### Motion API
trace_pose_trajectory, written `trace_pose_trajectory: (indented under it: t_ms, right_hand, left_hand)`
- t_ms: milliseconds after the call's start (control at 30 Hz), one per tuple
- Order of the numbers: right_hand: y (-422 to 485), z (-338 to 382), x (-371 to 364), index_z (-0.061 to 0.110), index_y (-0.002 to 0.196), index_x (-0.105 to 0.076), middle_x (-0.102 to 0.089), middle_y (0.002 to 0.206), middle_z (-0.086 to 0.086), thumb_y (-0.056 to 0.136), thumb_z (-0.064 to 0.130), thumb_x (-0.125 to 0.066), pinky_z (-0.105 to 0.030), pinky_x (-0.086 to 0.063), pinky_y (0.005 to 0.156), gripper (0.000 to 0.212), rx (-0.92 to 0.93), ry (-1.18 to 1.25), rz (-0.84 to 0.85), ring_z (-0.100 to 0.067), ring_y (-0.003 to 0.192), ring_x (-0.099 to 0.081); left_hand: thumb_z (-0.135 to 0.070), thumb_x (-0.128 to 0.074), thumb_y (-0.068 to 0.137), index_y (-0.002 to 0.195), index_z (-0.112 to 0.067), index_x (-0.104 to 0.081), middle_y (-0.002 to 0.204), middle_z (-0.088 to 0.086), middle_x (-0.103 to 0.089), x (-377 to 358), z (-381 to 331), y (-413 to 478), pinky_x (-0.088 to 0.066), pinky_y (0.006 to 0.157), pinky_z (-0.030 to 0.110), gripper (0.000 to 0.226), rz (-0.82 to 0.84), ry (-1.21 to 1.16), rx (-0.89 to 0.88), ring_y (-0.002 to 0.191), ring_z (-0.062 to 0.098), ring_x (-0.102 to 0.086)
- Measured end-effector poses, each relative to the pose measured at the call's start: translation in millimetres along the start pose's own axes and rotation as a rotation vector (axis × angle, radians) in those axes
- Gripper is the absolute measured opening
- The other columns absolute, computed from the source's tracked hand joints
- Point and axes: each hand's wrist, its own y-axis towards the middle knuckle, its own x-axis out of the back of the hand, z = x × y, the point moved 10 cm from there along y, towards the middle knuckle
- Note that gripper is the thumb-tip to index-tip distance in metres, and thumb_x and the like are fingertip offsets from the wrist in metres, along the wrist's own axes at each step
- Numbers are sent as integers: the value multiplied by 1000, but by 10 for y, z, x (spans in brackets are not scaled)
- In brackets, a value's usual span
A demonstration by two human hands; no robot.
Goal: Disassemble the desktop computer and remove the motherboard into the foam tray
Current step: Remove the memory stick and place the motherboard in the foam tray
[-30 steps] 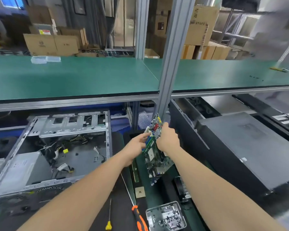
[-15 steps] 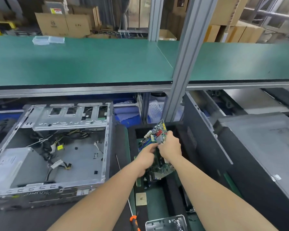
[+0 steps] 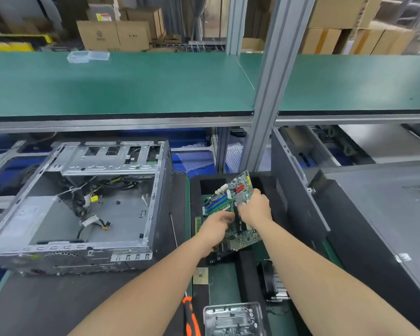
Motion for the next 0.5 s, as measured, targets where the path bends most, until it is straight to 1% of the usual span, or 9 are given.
trace_pose_trajectory:
  t_ms: [67, 100, 133, 200, 267, 300, 367, 433, 500]
  right_hand:
    - [-106, 87, 84, 10, 147, -38, -39, 149, -16, 91, 28, -71, -46, -42, 105, 67, 58, -122, -82, -39, 133, -43]
    - [-193, 188, 134, 11, 148, -38, -37, 150, -16, 89, 29, -71, -47, -37, 110, 69, 120, -170, -145, -38, 136, -38]
    - [-306, 316, 164, 12, 146, -41, -37, 150, -15, 88, 29, -71, -47, -33, 111, 67, 195, -186, -200, -37, 137, -35]
    - [-571, 568, 130, 16, 140, -49, -41, 146, -12, 86, 27, -70, -46, -32, 110, 59, 327, -138, -221, -36, 133, -36]
    - [-847, 750, -23, 20, 133, -55, -45, 139, -10, 86, 28, -70, -45, -35, 109, 50, 420, -90, -162, -35, 129, -40]
    - [-987, 818, -137, 20, 128, -58, -49, 135, -9, 87, 29, -69, -45, -38, 107, 44, 464, -84, -111, -34, 126, -43]
    - [-1246, 879, -429, 15, 117, -63, -60, 123, -11, 87, 26, -67, -41, -47, 98, 32, 514, -59, 50, -34, 118, -55]
    - [-1465, 825, -722, 13, 109, -66, -66, 116, -13, 86, 25, -67, -38, -53, 88, 27, 478, -48, 212, -35, 111, -63]
    - [-1643, 724, -985, 11, 108, -67, -67, 115, -14, 85, 27, -69, -38, -57, 87, 28, 437, -121, 317, -35, 108, -66]
  left_hand:
    - [11, -37, 93, 127, -19, -65, 131, 6, -66, 90, -56, -143, -44, 112, 39, 53, -30, 9, -24, 127, 19, -58]
    - [12, -37, 92, 125, -18, -65, 131, 8, -66, 143, -86, -236, -44, 113, 40, 53, -46, 15, -39, 127, 20, -58]
    - [13, -38, 91, 124, -17, -64, 130, 9, -66, 203, -106, -347, -44, 112, 39, 52, -64, 27, -51, 127, 21, -59]
    - [12, -41, 92, 125, -13, -64, 127, 8, -69, 319, -125, -604, -47, 105, 34, 48, -92, 58, -76, 121, 22, -62]
    - [9, -41, 95, 126, -12, -64, 119, 6, -72, 434, -66, -885, -52, 94, 35, 44, -103, 45, -56, 106, 22, -66]
    - [8, -41, 96, 125, -11, -63, 113, 5, -73, 483, -3, -1028, -54, 85, 33, 41, -100, 20, -35, 97, 21, -67]
    - [4, -41, 99, 121, -7, -64, 101, 5, -74, 604, 159, -1320, -57, 69, 27, 34, -103, 8, 0, 83, 20, -69]
    - [1, -41, 100, 113, -4, -66, 90, 8, -74, 753, 388, -1578, -55, 57, 26, 29, -124, 56, 45, 68, 19, -68]
    - [-6, -47, 98, 104, -9, -70, 81, 6, -74, 944, 671, -1796, -52, 51, 27, 24, -186, 158, 113, 57, 17, -66]
